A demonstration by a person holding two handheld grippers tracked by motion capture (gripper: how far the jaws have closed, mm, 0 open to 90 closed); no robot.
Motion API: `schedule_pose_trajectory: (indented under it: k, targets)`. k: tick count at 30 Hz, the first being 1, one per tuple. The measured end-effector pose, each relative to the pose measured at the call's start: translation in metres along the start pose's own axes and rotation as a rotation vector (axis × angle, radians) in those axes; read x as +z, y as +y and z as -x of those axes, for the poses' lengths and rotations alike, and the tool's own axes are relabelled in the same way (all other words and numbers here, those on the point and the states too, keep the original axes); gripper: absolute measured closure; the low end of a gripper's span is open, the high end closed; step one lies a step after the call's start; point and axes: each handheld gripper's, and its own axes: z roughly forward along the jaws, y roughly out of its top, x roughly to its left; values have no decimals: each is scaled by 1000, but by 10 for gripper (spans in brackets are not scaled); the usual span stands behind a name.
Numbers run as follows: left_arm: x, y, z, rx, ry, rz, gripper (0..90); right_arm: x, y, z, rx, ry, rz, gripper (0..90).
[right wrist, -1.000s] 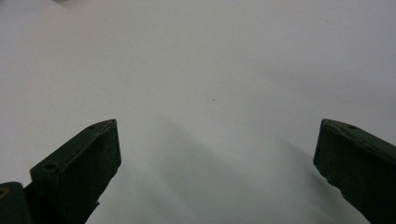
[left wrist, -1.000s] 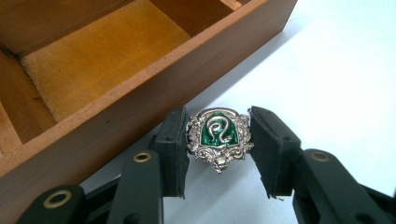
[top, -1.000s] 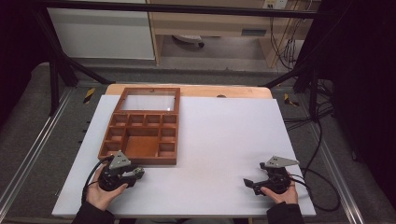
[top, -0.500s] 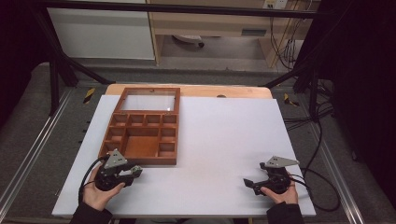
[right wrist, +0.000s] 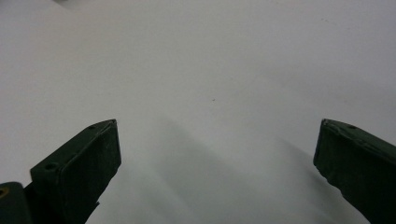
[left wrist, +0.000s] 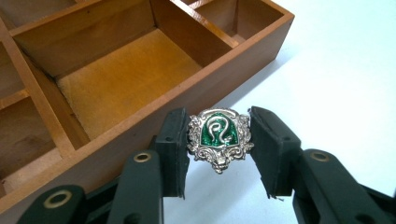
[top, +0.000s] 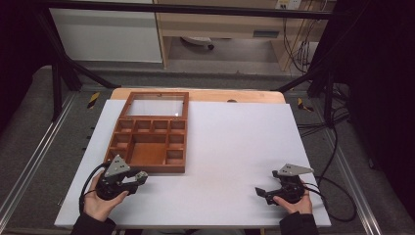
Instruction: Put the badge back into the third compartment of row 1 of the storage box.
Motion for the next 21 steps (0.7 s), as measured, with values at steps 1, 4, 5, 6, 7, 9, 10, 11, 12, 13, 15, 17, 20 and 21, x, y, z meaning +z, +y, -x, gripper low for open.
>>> schedule_pose_trajectory:
  k: [1,4,5,6,7,9,10,11,12,13,15,17,20,21]
  targets:
    - [-1,0,0,1,1,2,575,0,0,0,-3,-1,0,10]
    - [-3,2,0,1,4,9,575,0,0,0,-2,-2,0,11]
    - [-4,2,0,0,3,12,575,0,0,0,-3,-1,-2,10]
    - [-4,3,0,0,4,14,575,0,0,0,-1,-2,-1,10]
    - [-5,3,0,1,6,16,575,0,0,0,-2,-1,-2,10]
    - [-6,4,0,0,7,21,575,0,0,0,-4,0,-1,10]
    - [-6,5,0,1,8,22,575,0,0,0,-6,-1,-2,10]
    - [-7,5,0,1,9,23,575,0,0,0,-4,-2,-2,10]
    - [-7,5,0,2,8,25,575,0,0,0,-3,-1,-2,11]
    - [-7,6,0,3,9,25,575,0,0,0,-4,-2,-3,10]
    - [-8,7,0,3,9,28,575,0,0,0,-4,-2,-3,10]
    - [-8,8,0,4,12,30,575,0,0,0,-4,-2,-2,10]
    - [-10,10,0,3,13,38,575,0,0,0,-3,-1,-4,10]
    - [-10,10,0,3,14,38,575,0,0,0,-4,-2,-2,11]
